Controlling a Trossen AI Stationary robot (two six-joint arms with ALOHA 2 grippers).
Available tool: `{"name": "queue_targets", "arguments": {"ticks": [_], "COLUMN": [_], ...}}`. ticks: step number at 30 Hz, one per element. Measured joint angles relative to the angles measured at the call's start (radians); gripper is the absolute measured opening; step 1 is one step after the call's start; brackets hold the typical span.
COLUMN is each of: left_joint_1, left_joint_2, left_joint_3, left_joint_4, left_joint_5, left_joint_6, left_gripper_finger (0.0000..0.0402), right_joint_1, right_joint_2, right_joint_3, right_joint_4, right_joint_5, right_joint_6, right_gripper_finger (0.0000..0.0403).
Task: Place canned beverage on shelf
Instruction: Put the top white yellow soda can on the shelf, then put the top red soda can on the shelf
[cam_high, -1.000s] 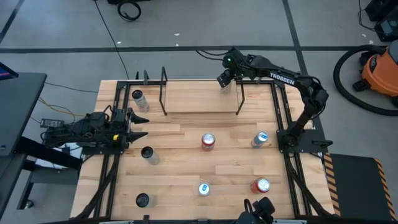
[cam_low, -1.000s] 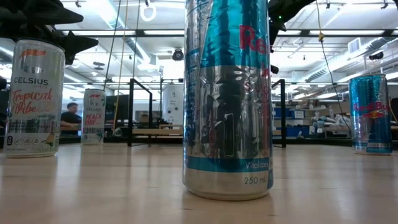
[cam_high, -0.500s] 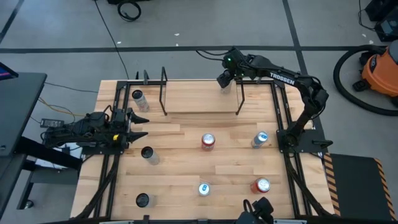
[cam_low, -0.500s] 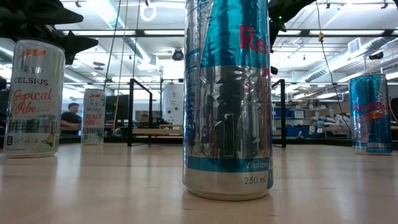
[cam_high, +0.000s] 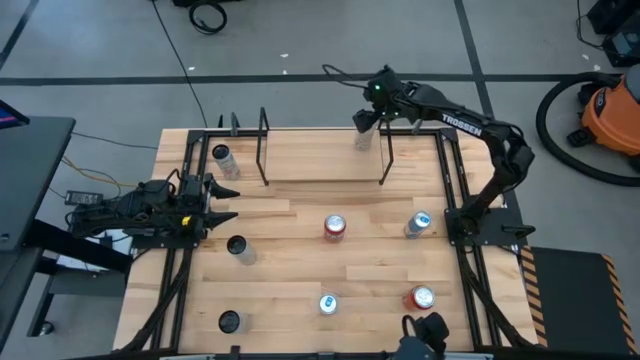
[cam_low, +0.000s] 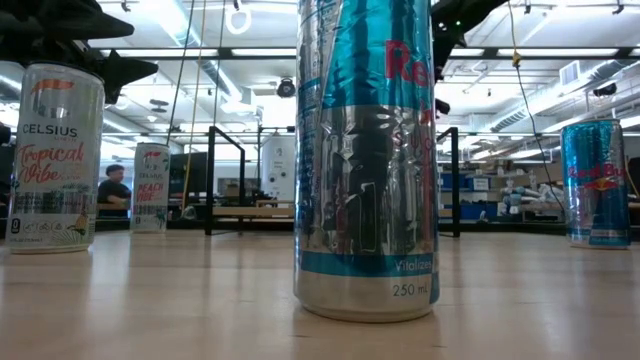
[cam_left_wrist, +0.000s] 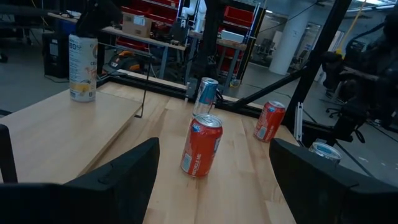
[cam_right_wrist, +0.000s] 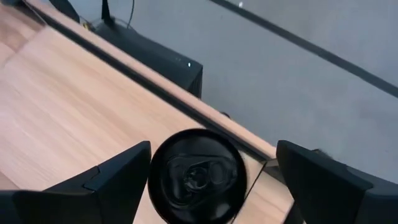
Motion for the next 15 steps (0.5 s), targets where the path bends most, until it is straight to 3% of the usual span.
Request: {"name": "queue_targets", "arguments": {"ticks": [11, 15], "left_joint_1": [0.0, 0.0], "left_joint_2": [0.0, 0.0], "left_joint_3": [0.0, 0.0], "left_joint_4": [0.0, 0.0], "left_joint_5": [0.0, 0.0], "left_joint_6": [0.0, 0.0], "left_gripper_finger": [0.0309, 0.0309], "right_joint_1": [0.011, 0.03], "right_joint_2": [-0.094, -0.116], "right_joint_3": [0.001, 0.001], "right_joint_4": [0.022, 0.02], "right_joint_5": [-0.033, -0.109], "right_joint_6": [-0.016, -0.015], "right_gripper_finger": [0.0355, 0.0355]}}
